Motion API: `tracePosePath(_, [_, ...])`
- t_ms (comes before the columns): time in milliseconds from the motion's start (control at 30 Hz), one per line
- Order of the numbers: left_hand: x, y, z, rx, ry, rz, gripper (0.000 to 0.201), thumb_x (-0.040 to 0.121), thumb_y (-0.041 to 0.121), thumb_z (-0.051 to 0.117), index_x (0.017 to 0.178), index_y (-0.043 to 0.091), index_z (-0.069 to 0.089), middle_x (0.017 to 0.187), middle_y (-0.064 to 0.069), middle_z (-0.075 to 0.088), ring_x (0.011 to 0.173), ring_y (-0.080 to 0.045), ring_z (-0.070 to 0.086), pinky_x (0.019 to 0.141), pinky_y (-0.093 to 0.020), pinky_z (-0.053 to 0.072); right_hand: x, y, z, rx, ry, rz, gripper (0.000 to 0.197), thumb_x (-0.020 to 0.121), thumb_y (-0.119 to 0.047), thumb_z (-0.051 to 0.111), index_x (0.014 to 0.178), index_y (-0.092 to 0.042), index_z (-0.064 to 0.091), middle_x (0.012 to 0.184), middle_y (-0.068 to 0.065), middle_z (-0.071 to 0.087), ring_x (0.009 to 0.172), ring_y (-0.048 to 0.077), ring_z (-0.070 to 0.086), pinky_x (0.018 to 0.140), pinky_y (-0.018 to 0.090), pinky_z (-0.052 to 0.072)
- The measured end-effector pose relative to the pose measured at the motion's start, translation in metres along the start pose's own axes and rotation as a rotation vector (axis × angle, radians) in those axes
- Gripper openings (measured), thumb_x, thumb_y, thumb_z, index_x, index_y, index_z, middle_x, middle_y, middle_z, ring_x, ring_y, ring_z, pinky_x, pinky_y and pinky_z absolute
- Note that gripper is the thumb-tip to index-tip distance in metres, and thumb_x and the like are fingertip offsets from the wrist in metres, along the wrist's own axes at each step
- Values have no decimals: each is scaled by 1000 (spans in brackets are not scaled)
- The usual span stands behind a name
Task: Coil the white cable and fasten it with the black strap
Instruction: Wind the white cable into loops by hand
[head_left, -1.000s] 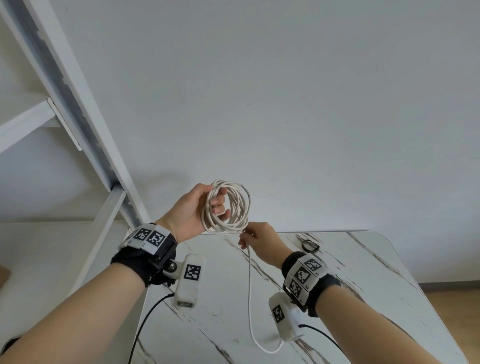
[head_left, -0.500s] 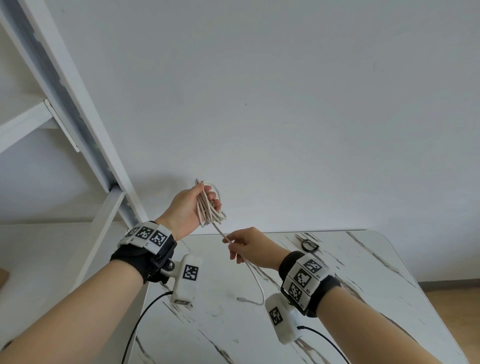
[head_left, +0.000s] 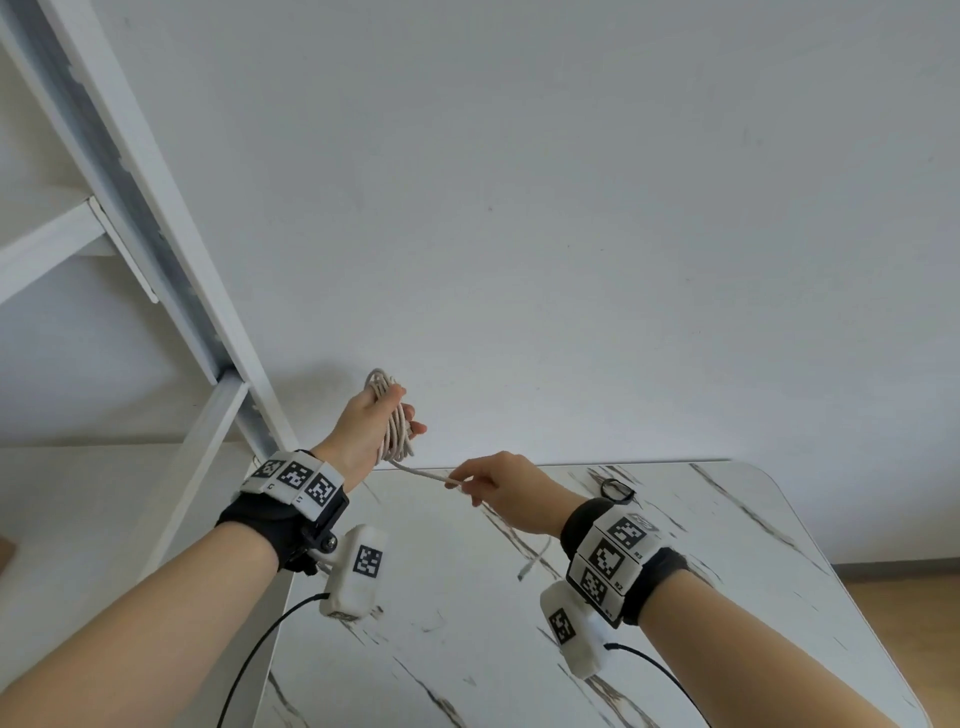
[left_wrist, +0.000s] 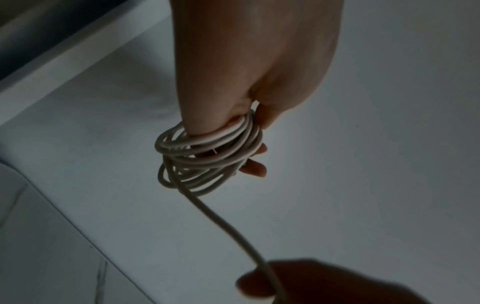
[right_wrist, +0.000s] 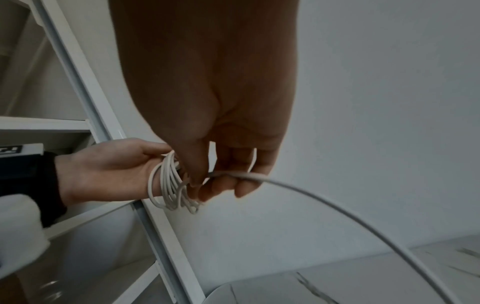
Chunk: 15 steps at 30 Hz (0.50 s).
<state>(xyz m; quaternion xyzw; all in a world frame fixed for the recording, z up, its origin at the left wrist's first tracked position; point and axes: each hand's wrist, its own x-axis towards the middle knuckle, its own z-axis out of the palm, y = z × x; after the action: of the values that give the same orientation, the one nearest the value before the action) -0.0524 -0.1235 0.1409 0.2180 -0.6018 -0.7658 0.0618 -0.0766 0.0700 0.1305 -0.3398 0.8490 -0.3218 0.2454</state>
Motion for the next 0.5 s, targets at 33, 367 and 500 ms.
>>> tracePosePath(33, [-1,-2,2,67,-9,2,16,100,21,40,99,6,46,73,-6,51,50,-13,65,60,-31,50,1,-1,0,-38,22,-39,26,95,-11,44,110,-14,66,90,10,65,73,17,55,68,24,43])
tracePosePath(367, [-21,-15,21,311,-235,-87,24,98,23,46,97,1,54,72,-11,58,54,-18,62,50,-24,50,5,-17,-11,-160,237,-278,21,94,-10,49,102,-6,68,94,15,61,80,20,51,72,23,36])
tracePosePath(500, [-27,-13,21,225,-378,-191,28,95,26,49,82,2,55,63,-9,55,53,-22,58,57,-29,51,3,-18,-17,-101,248,-286,23,92,-2,49,104,-6,67,102,12,65,95,23,60,81,19,42])
